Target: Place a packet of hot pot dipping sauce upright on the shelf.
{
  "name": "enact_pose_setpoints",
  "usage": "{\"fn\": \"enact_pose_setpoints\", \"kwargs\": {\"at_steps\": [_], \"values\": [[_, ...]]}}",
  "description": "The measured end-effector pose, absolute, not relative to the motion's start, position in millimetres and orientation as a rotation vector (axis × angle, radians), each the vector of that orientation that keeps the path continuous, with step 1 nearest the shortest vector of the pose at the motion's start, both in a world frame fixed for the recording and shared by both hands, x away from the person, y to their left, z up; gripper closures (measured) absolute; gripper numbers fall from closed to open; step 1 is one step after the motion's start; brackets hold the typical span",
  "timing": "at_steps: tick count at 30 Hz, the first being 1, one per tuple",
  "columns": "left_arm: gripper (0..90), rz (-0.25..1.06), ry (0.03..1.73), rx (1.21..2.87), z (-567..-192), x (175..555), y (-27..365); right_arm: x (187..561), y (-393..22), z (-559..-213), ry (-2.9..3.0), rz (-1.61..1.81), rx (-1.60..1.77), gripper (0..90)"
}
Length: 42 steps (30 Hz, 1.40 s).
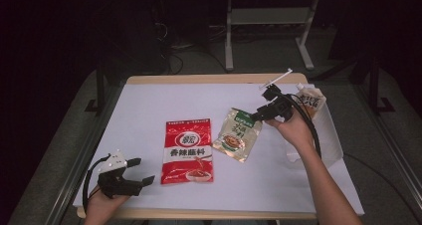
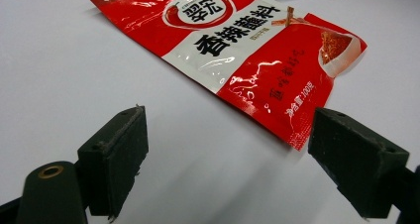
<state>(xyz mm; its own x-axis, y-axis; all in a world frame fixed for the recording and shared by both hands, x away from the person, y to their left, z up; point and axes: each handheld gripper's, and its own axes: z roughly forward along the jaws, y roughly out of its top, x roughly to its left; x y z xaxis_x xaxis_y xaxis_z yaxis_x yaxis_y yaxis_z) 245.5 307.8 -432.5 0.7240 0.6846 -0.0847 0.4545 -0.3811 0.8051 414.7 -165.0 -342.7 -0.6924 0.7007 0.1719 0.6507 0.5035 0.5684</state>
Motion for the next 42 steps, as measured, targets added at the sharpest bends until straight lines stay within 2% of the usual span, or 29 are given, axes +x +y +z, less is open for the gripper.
{"fn": "enact_pose_setpoints", "kwargs": {"at_steps": [23, 42], "values": [[15.5, 0.334, 0.855, 2.049, -432, 244, 308, 426, -154, -356, 2.652, 0.882, 1.190, 45.6], [15.5, 0.327, 0.850, 2.048, -432, 247, 307, 464, -149, -402, 2.641, 0.657, 1.407, 33.3]]}}
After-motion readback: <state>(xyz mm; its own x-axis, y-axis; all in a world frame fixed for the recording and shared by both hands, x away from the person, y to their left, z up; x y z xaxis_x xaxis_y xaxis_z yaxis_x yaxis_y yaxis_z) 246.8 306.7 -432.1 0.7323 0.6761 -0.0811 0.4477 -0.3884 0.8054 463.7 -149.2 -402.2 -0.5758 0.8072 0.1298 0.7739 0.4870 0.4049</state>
